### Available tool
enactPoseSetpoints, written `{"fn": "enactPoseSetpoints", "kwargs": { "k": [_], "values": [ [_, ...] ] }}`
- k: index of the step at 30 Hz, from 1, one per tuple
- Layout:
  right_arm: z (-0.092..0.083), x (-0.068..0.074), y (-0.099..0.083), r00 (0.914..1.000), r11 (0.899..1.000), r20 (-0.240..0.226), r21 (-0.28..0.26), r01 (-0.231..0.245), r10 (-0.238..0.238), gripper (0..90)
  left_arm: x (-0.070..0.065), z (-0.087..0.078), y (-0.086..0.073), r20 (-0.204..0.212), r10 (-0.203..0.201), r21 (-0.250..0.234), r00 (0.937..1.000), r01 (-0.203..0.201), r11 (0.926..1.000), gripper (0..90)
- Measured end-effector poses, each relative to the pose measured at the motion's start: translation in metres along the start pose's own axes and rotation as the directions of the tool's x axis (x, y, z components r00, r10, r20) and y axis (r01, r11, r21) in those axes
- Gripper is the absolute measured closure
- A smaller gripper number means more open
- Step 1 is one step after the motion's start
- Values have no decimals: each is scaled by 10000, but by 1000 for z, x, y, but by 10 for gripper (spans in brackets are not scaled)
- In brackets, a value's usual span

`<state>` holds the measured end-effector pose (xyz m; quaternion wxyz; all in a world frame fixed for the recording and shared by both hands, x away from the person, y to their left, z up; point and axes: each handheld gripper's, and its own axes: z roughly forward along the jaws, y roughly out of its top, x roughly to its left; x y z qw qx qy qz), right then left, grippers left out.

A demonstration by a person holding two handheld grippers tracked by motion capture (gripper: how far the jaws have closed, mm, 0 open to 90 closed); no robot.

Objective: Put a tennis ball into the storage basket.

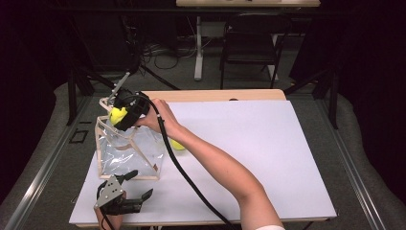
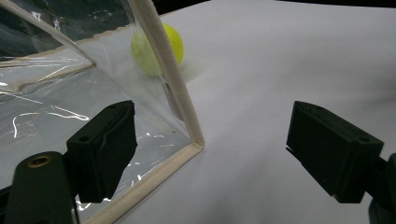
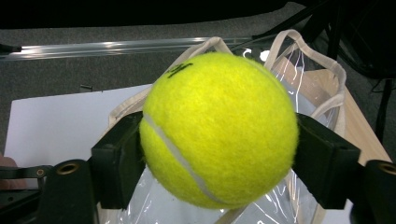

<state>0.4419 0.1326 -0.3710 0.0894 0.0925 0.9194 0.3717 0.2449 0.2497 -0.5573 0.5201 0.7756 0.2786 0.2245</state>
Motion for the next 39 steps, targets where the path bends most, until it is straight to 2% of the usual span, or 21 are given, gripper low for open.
{"fn": "enactPoseSetpoints", "kwargs": {
  "k": [3, 5, 7, 12, 20, 39],
  "values": [
    [-4, 1, -1, 10000, 9998, -85, -192, -6, 5, 132, 0, -1, 0, -9, -5, 6, 10000, 5, 10000, 160],
    [-8, 1, -2, 10000, 9994, -81, -336, -21, 18, 31, 0, -1, 0, -28, -23, 7, 10000, 23, 10000, 160],
    [-13, 1, -4, 9999, 9989, -124, -471, -86, 80, 0, 0, 0, 0, -13, -22, -3, 10000, 22, 10000, 160],
    [-26, -2, -13, 9994, 9954, -186, -902, -315, 299, 0, -1, 0, 0, -13, 0, 23, 10000, 0, 10000, 159],
    [-39, -4, -29, 9991, 9921, -241, -1197, -370, 343, 0, 0, 0, 0, -36, 18, 7, 10000, -18, 10000, 160],
    [-65, -2, -70, 9990, 9884, -97, -1458, -435, 425, 0, 0, 0, 0, -64, 18, -10, 10000, -18, 10000, 159]
  ]
}}
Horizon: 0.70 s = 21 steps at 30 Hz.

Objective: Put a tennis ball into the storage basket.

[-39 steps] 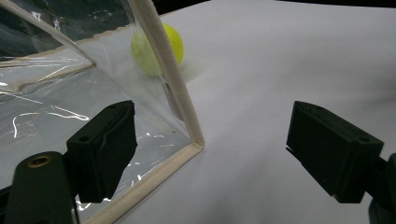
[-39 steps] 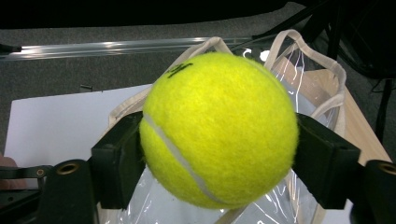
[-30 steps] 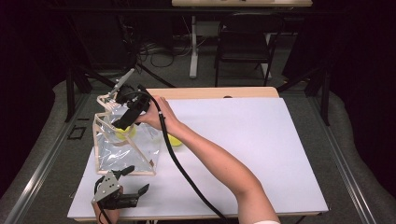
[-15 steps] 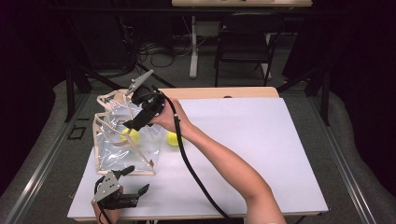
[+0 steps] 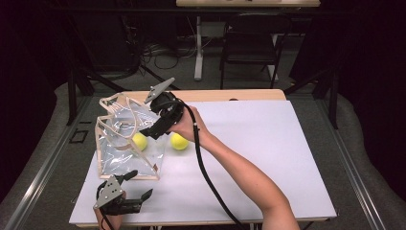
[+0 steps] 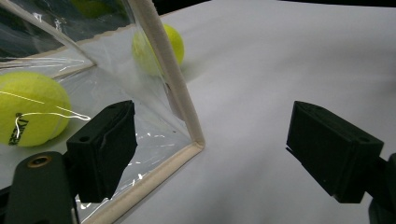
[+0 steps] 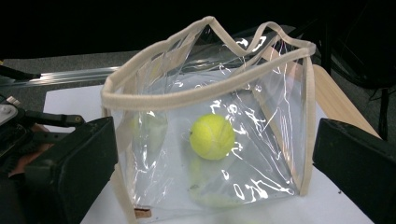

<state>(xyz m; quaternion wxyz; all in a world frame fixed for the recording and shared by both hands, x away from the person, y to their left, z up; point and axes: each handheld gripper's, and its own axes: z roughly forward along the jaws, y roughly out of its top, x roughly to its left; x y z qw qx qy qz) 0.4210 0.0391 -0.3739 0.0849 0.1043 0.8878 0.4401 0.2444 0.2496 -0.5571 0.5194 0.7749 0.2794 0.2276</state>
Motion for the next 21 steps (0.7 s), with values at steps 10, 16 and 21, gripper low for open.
{"fn": "enactPoseSetpoints", "kwargs": {
  "k": [10, 16, 21],
  "values": [
    [-13, -2, -23, 9997, 9999, 214, 111, -127, 125, 0, 0, 1, 0, 10, -19, -25, 10000, 19, 10000, 160],
    [-18, -2, -38, 9992, 9995, 330, 199, -244, 237, 0, -1, 0, 0, 10, -26, -32, 10000, 26, 10000, 160],
    [-21, -2, -51, 9988, 9991, 379, 276, -330, 319, 0, 0, 1, 0, 17, -1, -32, 10000, 1, 10000, 159]
  ]
}}
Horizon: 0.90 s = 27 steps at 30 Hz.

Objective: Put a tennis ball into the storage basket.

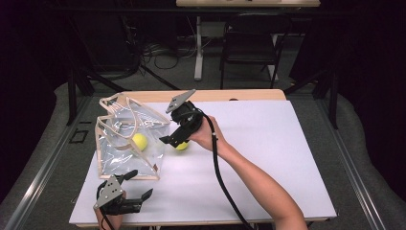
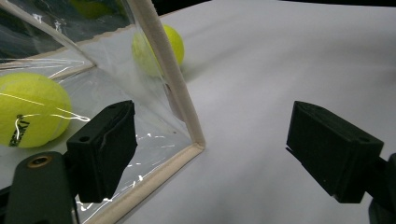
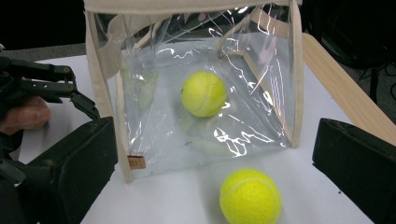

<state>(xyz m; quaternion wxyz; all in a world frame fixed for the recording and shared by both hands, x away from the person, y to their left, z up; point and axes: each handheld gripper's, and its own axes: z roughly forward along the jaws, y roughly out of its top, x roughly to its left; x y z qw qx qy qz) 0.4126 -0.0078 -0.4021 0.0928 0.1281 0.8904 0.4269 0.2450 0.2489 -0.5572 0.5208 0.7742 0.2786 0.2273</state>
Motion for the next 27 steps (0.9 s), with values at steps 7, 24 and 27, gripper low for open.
{"fn": "enactPoseSetpoints", "kwargs": {
  "k": [7, 24, 27],
  "values": [
    [-5, -2, -15, 9998, 9999, 113, 6, -147, 147, 0, 0, 0, 0, -8, -14, 5, 10000, 14, 10000, 159],
    [-11, 2, -45, 9988, 9991, 265, 125, -416, 412, 0, -1, 1, 1, 54, 91, 24, 9999, -91, 10000, 160],
    [-11, 4, -50, 9985, 9988, 299, 108, -468, 465, 0, -1, 0, 0, 24, 39, 16, 10000, -39, 10000, 160]
  ]
}}
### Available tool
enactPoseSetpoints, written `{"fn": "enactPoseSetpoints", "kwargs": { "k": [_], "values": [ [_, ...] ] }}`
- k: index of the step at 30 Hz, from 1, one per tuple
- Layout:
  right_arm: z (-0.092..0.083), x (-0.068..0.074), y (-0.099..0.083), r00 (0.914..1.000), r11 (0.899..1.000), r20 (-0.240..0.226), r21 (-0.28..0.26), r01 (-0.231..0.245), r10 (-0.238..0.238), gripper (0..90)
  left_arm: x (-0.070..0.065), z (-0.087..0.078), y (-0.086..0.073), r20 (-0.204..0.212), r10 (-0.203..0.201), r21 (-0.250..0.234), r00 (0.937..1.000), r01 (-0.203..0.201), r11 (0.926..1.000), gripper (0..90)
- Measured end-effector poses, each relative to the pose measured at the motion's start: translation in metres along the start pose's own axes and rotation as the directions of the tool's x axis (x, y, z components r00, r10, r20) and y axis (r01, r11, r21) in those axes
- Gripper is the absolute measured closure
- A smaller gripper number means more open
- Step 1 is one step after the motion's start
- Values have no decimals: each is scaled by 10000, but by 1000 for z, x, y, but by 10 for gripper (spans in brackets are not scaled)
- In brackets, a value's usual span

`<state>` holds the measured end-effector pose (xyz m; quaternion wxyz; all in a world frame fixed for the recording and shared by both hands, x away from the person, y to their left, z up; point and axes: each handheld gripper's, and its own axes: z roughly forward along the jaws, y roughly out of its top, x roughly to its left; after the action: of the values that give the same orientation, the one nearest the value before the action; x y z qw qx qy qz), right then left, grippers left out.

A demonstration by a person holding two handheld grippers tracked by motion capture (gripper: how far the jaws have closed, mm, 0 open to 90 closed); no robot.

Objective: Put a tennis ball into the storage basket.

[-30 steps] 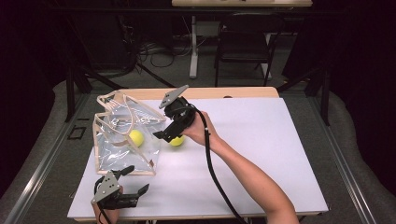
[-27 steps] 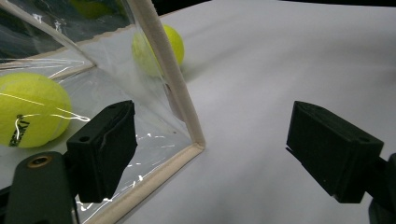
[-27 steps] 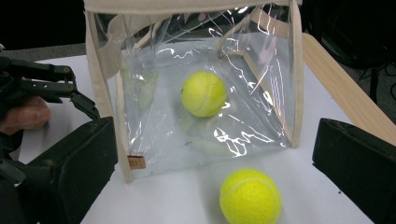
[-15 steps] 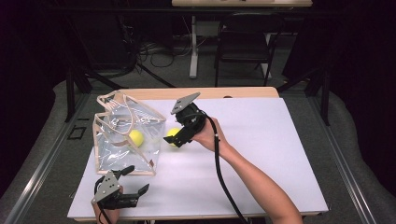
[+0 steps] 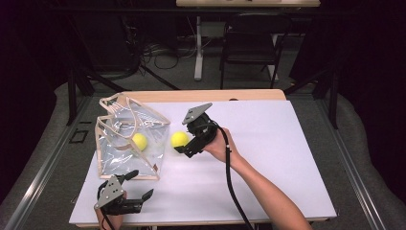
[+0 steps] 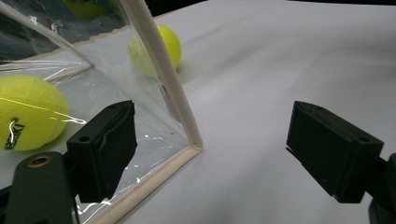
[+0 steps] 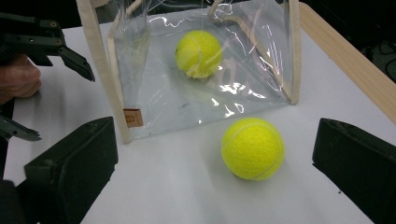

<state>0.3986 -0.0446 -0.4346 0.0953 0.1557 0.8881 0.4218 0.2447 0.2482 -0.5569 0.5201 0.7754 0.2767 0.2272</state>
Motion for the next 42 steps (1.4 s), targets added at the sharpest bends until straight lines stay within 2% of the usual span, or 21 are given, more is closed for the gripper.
{"fn": "enactPoseSetpoints", "kwargs": {
  "k": [7, 13, 18, 27, 31, 39, 42],
  "values": [
    [-5, 5, -5, 9999, 9998, 158, 177, -51, 48, 0, -1, 0, 1, -41, -11, -18, 10000, 11, 10000, 160],
    [-7, 3, -11, 9994, 9998, 273, 96, -196, 193, 0, -2, 4, 1, -103, -4, 32, 9999, 5, 10000, 159],
    [-10, -4, -16, 9984, 9990, 373, 53, -433, 431, 0, -1, 5, 1, -195, -36, 27, 9998, 36, 10000, 160],
    [-12, -18, -23, 9950, 9971, 662, 75, -754, 747, 0, 1, 4, 1, -471, -438, -58, 9979, 436, 9990, 159],
    [-13, -22, -29, 9932, 9957, 743, 170, -916, 901, 0, 1, 6, 2, -573, -394, -57, 9976, 392, 9992, 159],
    [-17, -32, -40, 9861, 9903, 959, 185, -1379, 1355, 0, 1, 15, 5, -293, -231, 114, 9993, 235, 9997, 160],
    [-14, -36, -41, 9854, 9905, 1081, 261, -1348, 1312, 0, 2, 13, 5, -317, -247, 88, 9992, 250, 9996, 160]
  ]
}}
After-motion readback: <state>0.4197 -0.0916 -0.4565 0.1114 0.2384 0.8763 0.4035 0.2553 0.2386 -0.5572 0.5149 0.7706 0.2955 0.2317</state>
